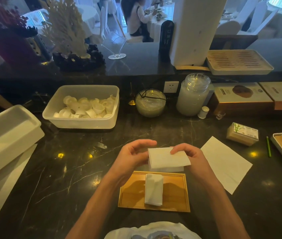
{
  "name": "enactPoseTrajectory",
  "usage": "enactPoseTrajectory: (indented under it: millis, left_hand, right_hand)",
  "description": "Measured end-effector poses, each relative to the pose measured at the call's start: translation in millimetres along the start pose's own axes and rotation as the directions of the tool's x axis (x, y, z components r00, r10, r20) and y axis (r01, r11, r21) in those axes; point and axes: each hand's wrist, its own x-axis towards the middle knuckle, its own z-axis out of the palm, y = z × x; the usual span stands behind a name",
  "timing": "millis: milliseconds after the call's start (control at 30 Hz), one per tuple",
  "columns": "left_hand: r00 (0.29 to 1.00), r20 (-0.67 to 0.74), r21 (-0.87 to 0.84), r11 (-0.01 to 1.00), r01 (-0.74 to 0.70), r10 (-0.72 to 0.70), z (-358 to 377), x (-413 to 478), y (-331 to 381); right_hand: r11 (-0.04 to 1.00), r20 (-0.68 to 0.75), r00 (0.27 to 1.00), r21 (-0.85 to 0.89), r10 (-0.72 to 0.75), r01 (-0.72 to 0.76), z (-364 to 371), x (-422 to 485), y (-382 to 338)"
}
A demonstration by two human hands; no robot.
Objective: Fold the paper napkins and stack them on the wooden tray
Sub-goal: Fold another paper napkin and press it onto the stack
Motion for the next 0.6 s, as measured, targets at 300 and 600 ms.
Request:
enactPoseTrajectory:
  millis: [300,600]
  left_hand:
    - [0.979,0.048,-0.125,0.971,0.205,-0.200,7,-4,-12]
    - [0.981,-0.169,0.004,0.995,0.097,-0.095,6,-1,-29]
  right_hand:
    - [0.979,0.071,0.987,-0.133,-0.145,0.153,-3,3,7]
    - [0.988,0.051,0.988,0.039,0.147,-0.149,4,4,21]
